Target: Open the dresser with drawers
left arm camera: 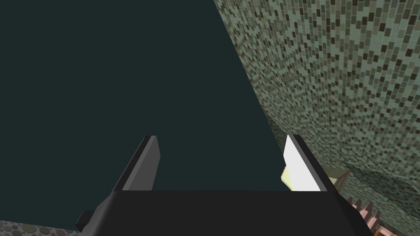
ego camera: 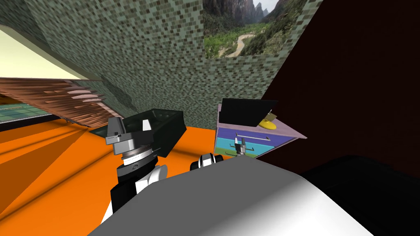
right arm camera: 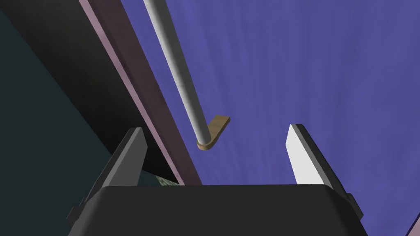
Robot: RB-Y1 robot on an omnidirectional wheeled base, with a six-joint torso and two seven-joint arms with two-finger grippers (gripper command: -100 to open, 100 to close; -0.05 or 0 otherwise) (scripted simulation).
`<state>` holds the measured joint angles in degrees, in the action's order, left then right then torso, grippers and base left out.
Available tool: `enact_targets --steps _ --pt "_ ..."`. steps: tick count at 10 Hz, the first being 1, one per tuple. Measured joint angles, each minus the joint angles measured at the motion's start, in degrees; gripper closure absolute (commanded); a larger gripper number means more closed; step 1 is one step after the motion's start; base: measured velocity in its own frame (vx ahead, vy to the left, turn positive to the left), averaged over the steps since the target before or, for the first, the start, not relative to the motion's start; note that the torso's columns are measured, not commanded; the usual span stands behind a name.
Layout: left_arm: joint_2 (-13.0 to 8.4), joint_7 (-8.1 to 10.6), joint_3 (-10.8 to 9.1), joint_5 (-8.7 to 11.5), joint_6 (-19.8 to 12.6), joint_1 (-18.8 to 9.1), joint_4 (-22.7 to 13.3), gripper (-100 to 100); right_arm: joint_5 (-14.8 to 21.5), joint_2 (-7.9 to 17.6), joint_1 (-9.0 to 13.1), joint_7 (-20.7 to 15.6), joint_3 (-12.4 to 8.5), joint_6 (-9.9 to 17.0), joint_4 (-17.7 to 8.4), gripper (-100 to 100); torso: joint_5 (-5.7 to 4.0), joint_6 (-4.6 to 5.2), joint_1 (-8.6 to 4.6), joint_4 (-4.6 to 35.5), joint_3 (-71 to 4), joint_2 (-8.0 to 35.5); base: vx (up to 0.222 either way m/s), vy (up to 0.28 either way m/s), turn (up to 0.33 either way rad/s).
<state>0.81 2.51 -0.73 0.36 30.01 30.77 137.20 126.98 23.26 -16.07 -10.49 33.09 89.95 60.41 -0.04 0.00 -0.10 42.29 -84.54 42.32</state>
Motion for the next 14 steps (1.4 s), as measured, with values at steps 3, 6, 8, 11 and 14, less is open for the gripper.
enact_targets --steps 3,6,8,11,14 --pt "0.01 0.0 0.01 0.0 0.0 0.0 0.0 0 0.54 -1.4 0.21 2.8 1.35 1.37 1.86 -100 0.07 0.0 0.18 -0.02 -0.05 -0.06 -0.034 -0.106 0.032" --pt "0.01 0.0 0.01 0.0 0.0 0.0 0.0 0 0.85 -2.49 0.64 5.36 2.3 2.55 2.47 -100 0.05 0.0 0.14 -0.01 -0.04 -0.06 -0.026 -0.063 0.021" --pt "0.01 0.0 0.01 0.0 0.0 0.0 0.0 0 0.43 -2.15 1.16 5.24 2.02 1.84 3.12 -100 0.08 -0.01 0.25 -0.02 -0.05 -0.08 -0.02 0.001 0.003" --pt "0.02 0.0 0.01 0.0 0.0 0.0 0.0 0 -0.86 -0.37 1.7 3.66 1.1 -1.39 6.93 -100 0.04 0.0 0.09 -0.01 -0.01 -0.02 -0.024 0.01 0.001" --pt "0.01 0.0 0.01 0.0 0.0 0.01 0.0 0 -1.06 -0.38 2.16 3.65 0.95 -1.92 6.59 100 0.02 0.01 0.07 -0.04 -0.07 -0.12 0.01 -0.002 0.004"
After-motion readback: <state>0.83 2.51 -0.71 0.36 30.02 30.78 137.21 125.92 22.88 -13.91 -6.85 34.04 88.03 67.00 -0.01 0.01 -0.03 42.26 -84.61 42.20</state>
